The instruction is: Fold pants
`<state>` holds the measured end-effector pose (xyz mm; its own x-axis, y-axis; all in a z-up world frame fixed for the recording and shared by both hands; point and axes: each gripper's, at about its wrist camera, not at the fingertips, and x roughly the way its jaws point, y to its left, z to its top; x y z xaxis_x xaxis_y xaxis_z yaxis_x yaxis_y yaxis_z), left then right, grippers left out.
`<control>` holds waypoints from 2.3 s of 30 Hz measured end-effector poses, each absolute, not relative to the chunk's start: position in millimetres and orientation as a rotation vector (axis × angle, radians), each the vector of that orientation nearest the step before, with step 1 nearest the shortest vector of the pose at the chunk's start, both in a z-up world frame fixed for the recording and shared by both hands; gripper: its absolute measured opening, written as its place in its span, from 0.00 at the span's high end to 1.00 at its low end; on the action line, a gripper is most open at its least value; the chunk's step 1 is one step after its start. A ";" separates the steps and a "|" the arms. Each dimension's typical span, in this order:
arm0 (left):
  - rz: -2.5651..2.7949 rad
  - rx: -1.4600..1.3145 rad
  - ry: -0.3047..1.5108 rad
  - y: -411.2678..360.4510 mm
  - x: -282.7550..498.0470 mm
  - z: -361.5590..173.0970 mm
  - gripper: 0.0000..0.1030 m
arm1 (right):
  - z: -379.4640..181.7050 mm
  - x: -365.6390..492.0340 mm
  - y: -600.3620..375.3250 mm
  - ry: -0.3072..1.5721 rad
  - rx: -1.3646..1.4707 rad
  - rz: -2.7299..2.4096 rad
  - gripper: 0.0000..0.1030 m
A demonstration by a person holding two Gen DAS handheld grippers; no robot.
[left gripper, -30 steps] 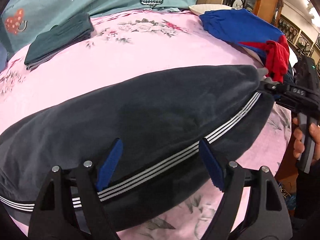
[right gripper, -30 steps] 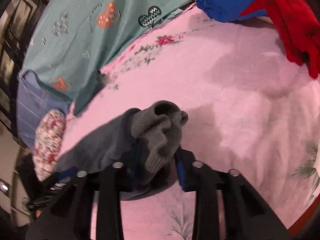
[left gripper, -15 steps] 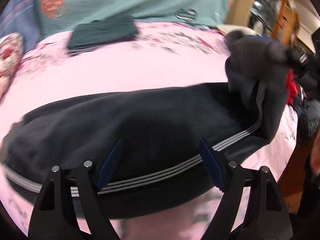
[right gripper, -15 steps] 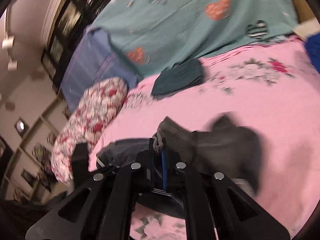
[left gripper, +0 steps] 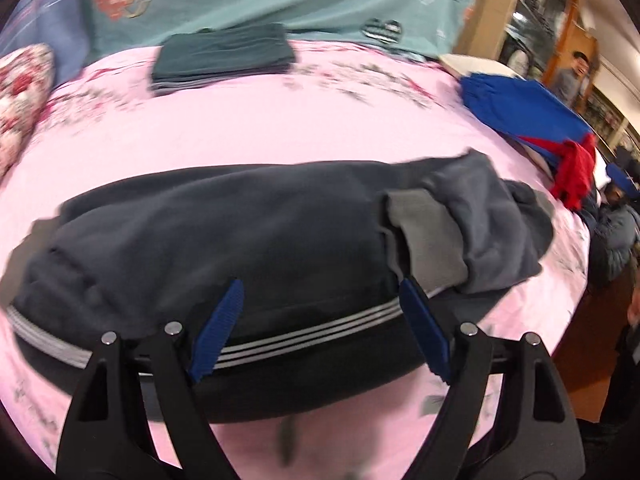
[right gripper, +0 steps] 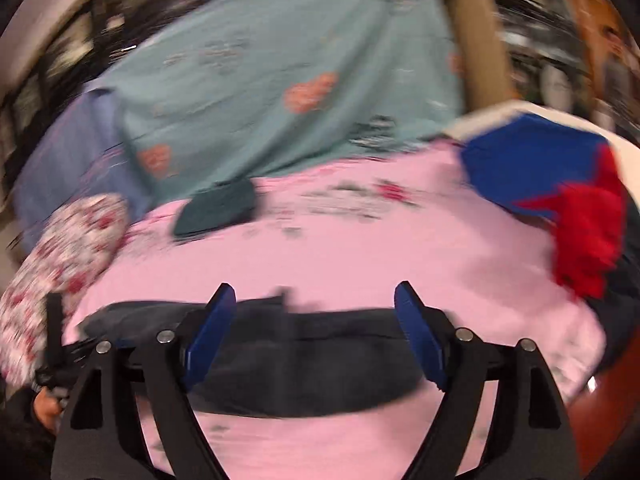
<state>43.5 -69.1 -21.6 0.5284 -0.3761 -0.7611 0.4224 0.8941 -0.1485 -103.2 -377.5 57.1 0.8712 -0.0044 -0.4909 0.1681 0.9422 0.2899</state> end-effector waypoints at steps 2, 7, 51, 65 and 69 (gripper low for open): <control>-0.495 0.080 0.897 -80.8 40.8 -23.4 0.21 | 33.0 -104.4 -413.6 0.577 0.428 -0.149 0.20; -0.481 0.088 0.898 -89.7 38.8 -23.3 0.20 | -26.9 -91.7 -445.3 0.685 0.697 -0.081 0.20; -0.403 -0.008 0.906 -39.3 29.6 -29.2 0.17 | -26.7 -26.8 -195.0 0.703 -0.537 0.315 0.48; -0.394 -0.020 0.909 -37.1 36.3 -27.8 0.17 | 5.6 -14.2 -235.2 0.675 -0.119 0.426 0.83; -0.384 -0.021 0.887 -33.0 33.0 -23.6 0.17 | 22.3 -32.4 -203.8 0.631 -0.190 0.524 0.83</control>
